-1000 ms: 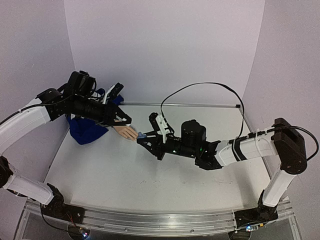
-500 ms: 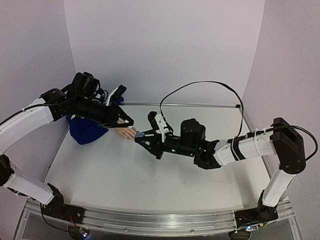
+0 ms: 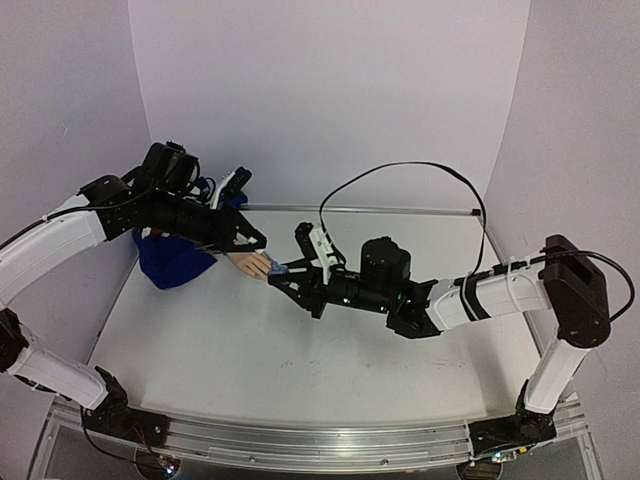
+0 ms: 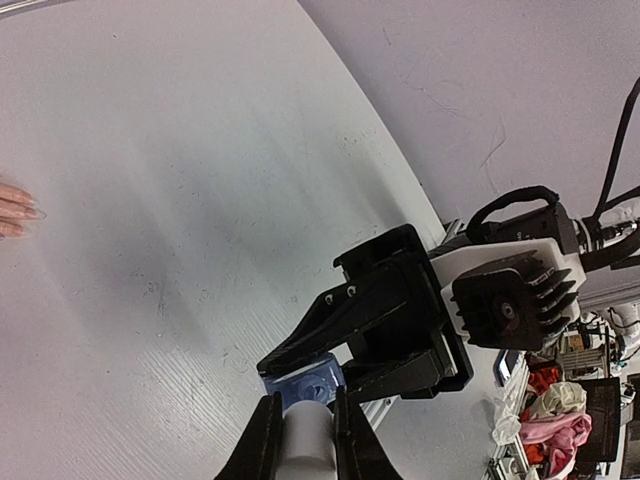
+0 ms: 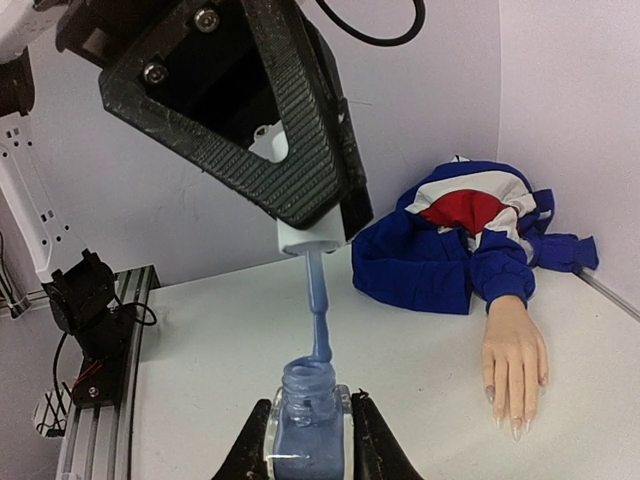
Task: Paint the nails
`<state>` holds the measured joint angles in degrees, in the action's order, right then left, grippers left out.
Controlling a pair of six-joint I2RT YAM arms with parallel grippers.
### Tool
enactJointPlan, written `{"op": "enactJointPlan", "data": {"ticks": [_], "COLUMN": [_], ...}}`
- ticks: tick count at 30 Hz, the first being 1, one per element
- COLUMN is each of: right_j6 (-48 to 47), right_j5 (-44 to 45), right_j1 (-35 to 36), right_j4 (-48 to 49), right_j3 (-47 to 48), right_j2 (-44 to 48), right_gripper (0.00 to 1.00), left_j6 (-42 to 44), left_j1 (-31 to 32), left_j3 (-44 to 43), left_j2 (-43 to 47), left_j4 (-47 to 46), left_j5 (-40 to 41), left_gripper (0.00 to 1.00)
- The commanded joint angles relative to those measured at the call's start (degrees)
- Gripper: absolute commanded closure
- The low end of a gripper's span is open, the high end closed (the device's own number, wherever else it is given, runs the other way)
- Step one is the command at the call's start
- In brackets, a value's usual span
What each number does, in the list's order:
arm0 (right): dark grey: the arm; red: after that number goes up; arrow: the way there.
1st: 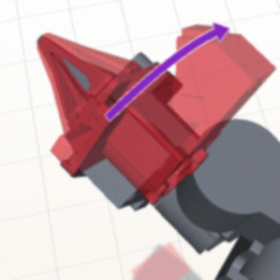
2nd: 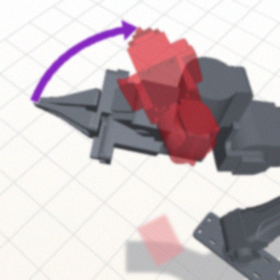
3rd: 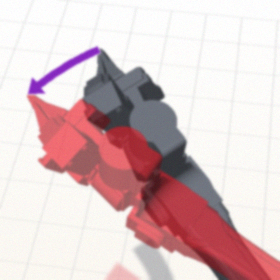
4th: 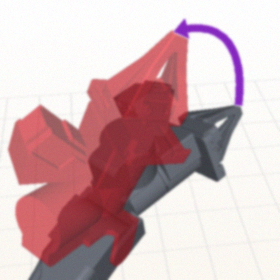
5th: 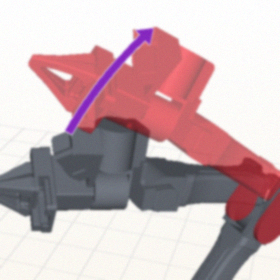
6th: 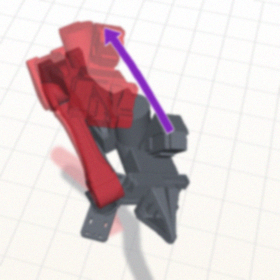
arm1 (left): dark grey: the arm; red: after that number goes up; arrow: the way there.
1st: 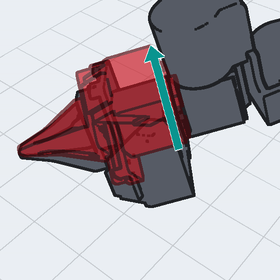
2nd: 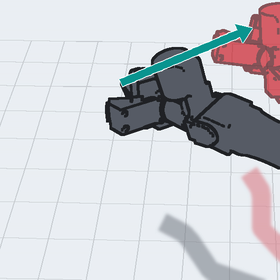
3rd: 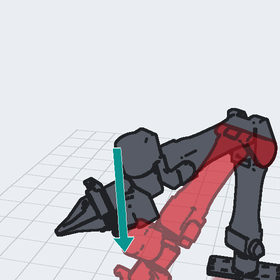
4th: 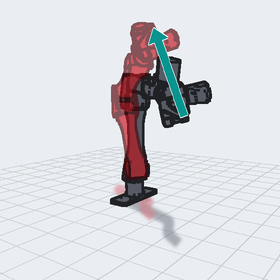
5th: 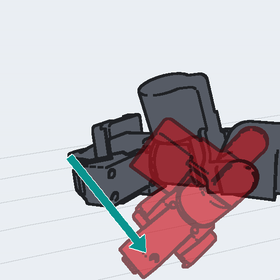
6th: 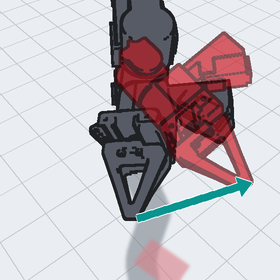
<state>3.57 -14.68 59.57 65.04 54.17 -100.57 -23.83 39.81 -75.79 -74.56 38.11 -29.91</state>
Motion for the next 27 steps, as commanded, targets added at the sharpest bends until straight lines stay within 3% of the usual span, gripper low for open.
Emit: {"op": "enactJointPlan", "data": {"ticks": [1, 27], "right_j6": [-0.08, -0.65], "right_j5": [-0.26, 0.77], "right_j1": [0.54, 0.46], "right_j4": [5.14, 7.03], "right_j3": [3.22, 2.68], "right_j2": [-0.58, 0.38], "right_gripper": [1.0, 1.0], "left_j6": [1.07, 1.71], "left_j1": [0.33, 1.52], "left_j3": [-3.39, -3.03], "left_j2": [0.37, -1.09], "left_j4": [0.01, 1.56], "left_j5": [-0.92, 0.17], "left_gripper": [1.0, 1.0]}}
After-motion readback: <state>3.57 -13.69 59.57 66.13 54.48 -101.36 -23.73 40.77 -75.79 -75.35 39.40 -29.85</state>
